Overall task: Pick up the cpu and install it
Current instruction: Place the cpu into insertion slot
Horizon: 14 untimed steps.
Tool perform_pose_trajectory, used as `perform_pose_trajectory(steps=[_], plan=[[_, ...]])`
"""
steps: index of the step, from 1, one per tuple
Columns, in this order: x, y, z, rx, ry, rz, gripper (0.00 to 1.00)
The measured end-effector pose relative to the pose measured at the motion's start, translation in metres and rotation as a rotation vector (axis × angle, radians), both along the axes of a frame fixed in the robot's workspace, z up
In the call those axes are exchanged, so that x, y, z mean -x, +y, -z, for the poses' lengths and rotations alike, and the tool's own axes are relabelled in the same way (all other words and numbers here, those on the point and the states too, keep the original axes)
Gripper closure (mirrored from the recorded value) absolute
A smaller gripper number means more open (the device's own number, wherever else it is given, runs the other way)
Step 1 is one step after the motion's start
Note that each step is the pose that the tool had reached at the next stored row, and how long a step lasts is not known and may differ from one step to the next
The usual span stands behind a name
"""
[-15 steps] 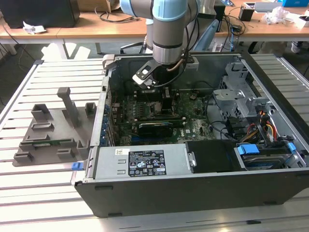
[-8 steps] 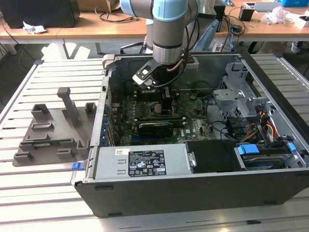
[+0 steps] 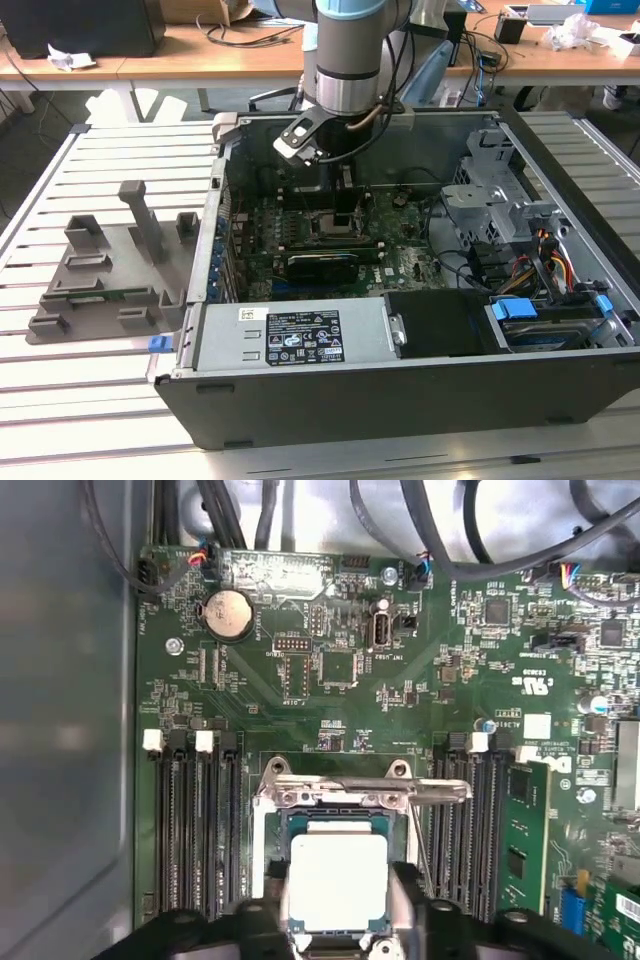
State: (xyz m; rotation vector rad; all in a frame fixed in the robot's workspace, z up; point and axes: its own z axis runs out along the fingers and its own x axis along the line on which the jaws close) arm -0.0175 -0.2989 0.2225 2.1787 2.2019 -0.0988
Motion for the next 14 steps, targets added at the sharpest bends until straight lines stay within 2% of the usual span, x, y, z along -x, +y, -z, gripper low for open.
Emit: perform_pose_trajectory(steps=[1, 2, 5, 6, 7, 9, 14], plan=[[0.000, 0.0000, -0.0019, -0.0001, -0.0001, 0.000, 0.53], [0.000, 0.0000, -0.0034, 0.0000, 0.0000, 0.000, 0.65], [0.000, 0.0000, -0.0137, 0.0000, 0.0000, 0.000, 0.83], [0.000, 0.0000, -0.0183, -0.0001, -0.0001, 0.000, 0.83], [0.000, 0.0000, -0.0248, -0.0002, -0.0001, 0.000, 0.89], [0.000, 0.0000, -0.0393, -0.0002, -0.0001, 0.000, 0.89], [0.000, 0.0000, -0.0622, -0.0001, 0.0000, 0.000, 0.89]])
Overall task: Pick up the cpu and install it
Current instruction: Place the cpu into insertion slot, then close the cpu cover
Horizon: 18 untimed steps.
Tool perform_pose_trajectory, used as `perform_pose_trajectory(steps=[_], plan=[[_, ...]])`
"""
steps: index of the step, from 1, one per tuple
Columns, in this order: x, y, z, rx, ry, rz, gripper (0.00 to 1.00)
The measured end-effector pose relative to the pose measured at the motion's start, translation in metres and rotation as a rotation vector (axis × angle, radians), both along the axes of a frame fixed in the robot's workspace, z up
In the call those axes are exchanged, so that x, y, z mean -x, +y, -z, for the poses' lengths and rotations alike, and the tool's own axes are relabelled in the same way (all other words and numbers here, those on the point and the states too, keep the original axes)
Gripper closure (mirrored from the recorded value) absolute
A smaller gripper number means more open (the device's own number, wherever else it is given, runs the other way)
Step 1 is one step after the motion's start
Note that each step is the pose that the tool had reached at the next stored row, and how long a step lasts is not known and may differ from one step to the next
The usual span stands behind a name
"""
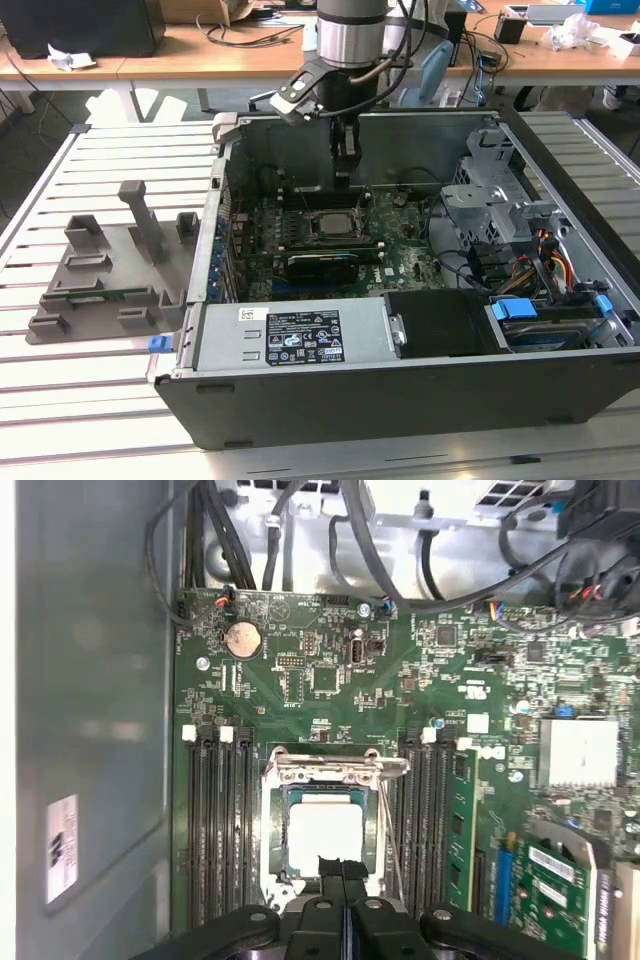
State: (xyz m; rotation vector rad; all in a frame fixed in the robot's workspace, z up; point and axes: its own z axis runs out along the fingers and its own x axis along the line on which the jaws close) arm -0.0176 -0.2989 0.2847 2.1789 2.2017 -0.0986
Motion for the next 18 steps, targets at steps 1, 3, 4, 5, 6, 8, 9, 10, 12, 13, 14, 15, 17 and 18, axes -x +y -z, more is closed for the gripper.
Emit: perform_pose_trajectory(steps=[1, 3, 4, 5, 6, 8, 9, 10, 12, 13, 14, 15, 17, 18], plan=[[0.000, 0.0000, -0.0035, 0.0000, 0.0000, 0.000, 0.89], [0.000, 0.0000, -0.0111, -0.0001, -0.0001, 0.000, 0.89], [0.000, 0.0000, -0.0138, 0.0000, 0.0001, 0.000, 0.89], [0.000, 0.0000, -0.0149, -0.0001, 0.0000, 0.000, 0.89], [0.000, 0.0000, -0.0151, -0.0005, -0.0001, 0.000, 0.89], [0.000, 0.0000, -0.0151, -0.0007, -0.0001, 0.000, 0.89], [0.000, 0.0000, -0.0151, -0.0007, 0.0000, 0.000, 0.89], [0.000, 0.0000, -0.0152, -0.0006, 0.0000, 0.000, 0.89], [0.000, 0.0000, -0.0151, -0.0006, 0.0000, 0.000, 0.89], [0.000, 0.0000, -0.0151, -0.0006, 0.0000, 0.000, 0.89], [0.000, 0.0000, -0.0151, -0.0007, 0.0000, 0.000, 0.89], [0.000, 0.0000, -0.0152, -0.0007, 0.0000, 0.000, 0.89], [0.000, 0.0000, -0.0152, -0.0007, 0.0000, 0.000, 0.89], [-0.001, 0.0000, -0.0152, -0.0007, 0.0000, 0.000, 0.89]])
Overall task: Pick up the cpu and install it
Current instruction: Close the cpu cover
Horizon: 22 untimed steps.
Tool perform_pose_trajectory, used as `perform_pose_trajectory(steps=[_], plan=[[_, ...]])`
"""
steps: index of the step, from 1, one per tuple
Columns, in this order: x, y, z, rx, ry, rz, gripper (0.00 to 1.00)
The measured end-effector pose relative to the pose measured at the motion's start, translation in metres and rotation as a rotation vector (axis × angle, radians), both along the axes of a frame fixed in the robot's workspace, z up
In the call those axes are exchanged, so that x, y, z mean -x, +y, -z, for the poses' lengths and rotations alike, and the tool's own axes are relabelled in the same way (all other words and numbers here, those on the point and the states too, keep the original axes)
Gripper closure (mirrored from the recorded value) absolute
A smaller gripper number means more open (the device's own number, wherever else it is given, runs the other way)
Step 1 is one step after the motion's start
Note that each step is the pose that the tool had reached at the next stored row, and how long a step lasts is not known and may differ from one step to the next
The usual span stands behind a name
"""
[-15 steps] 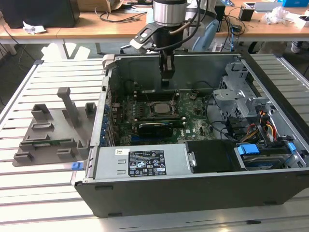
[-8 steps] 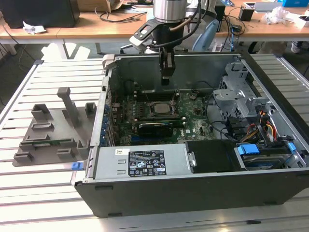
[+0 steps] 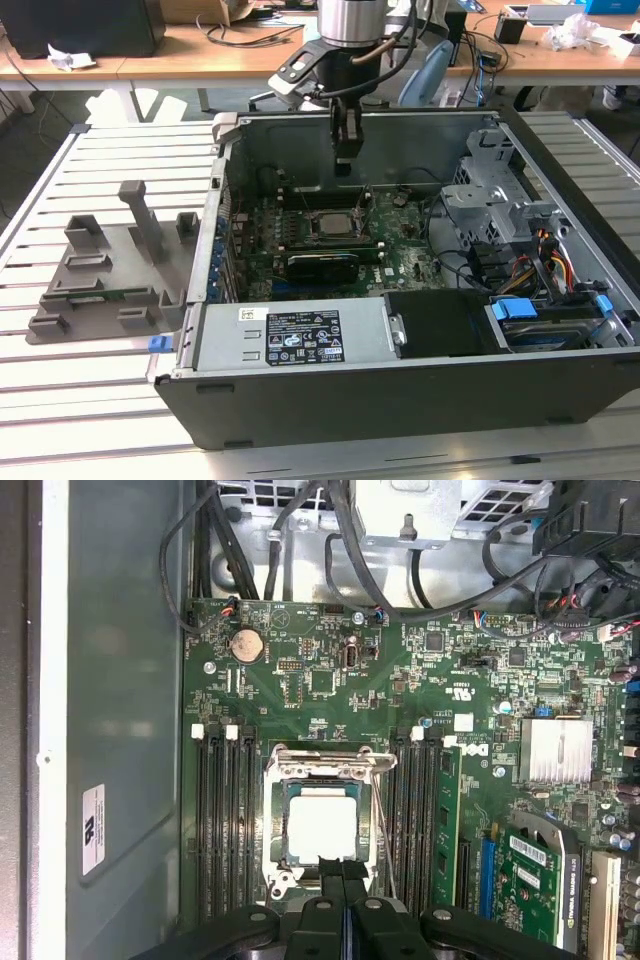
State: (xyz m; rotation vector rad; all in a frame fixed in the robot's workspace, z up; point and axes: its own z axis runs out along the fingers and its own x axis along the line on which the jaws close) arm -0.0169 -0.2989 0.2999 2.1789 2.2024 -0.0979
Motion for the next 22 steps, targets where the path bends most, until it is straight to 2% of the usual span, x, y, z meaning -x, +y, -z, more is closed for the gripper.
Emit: perform_pose_trajectory(steps=[2, 5, 6, 8, 11, 13, 14, 22], plan=[[-0.005, 0.0000, 0.0000, 0.0004, 0.0005, 0.000, 0.89], [-0.021, 0.0000, 0.0002, 0.0004, 0.0051, 0.000, 0.89], [-0.029, 0.0000, 0.0004, 0.0002, 0.0094, 0.000, 0.89], [-0.038, 0.0001, 0.0009, 0.0002, 0.0165, 0.000, 0.89], [-0.054, 0.0001, 0.0040, -0.0028, 0.0308, 0.000, 0.89], [-0.058, 0.0001, 0.0064, -0.0032, 0.0337, 0.000, 0.89], [-0.061, 0.0003, 0.0101, -0.0033, 0.0351, 0.000, 0.89], [-0.069, 0.0009, 0.0293, -0.0033, 0.0371, -0.002, 0.89]])
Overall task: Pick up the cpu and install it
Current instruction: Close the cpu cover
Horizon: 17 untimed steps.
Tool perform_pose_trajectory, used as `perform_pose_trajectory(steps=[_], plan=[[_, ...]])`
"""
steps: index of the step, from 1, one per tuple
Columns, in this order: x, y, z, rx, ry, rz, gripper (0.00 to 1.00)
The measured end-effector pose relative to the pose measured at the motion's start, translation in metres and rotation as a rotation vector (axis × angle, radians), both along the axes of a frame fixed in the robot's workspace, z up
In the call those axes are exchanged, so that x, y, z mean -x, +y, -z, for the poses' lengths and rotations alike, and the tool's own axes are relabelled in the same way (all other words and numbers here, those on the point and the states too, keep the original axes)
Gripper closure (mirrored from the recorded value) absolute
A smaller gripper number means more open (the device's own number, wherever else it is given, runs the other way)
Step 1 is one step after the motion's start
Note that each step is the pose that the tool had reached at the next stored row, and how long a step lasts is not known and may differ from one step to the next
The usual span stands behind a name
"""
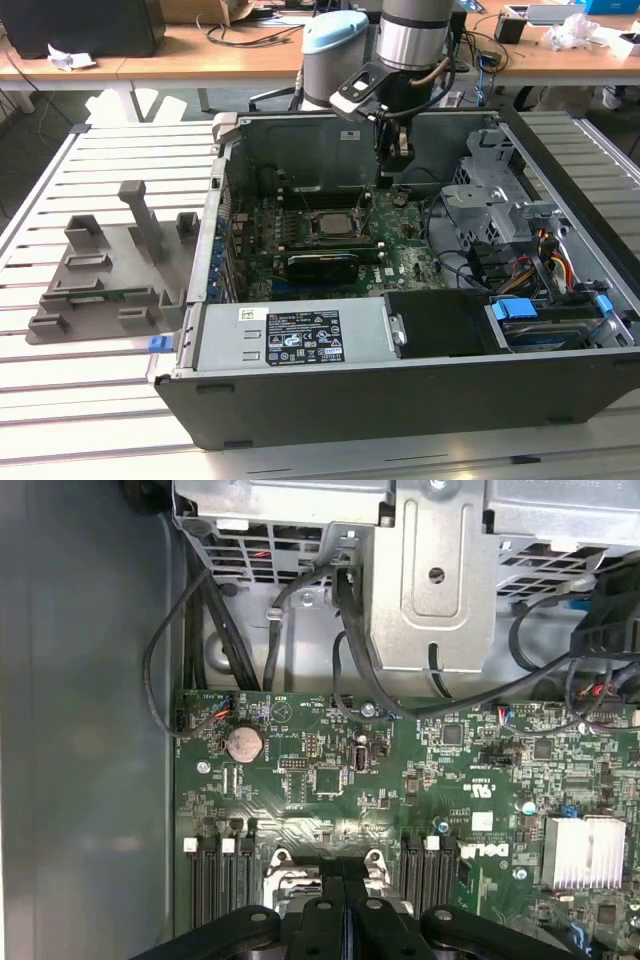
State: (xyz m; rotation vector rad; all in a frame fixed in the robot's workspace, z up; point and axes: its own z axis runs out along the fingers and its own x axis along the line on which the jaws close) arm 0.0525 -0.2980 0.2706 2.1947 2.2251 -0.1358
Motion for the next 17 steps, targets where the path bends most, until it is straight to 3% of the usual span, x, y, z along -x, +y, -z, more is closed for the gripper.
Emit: perform_pose_trajectory(steps=[4, 17], plan=[[0.000, 0.0000, 0.0108, 0.0000, 0.0004, -0.002, 0.89], [0.017, 0.0000, 0.0139, -0.0009, 0.0004, -0.002, 0.89]])
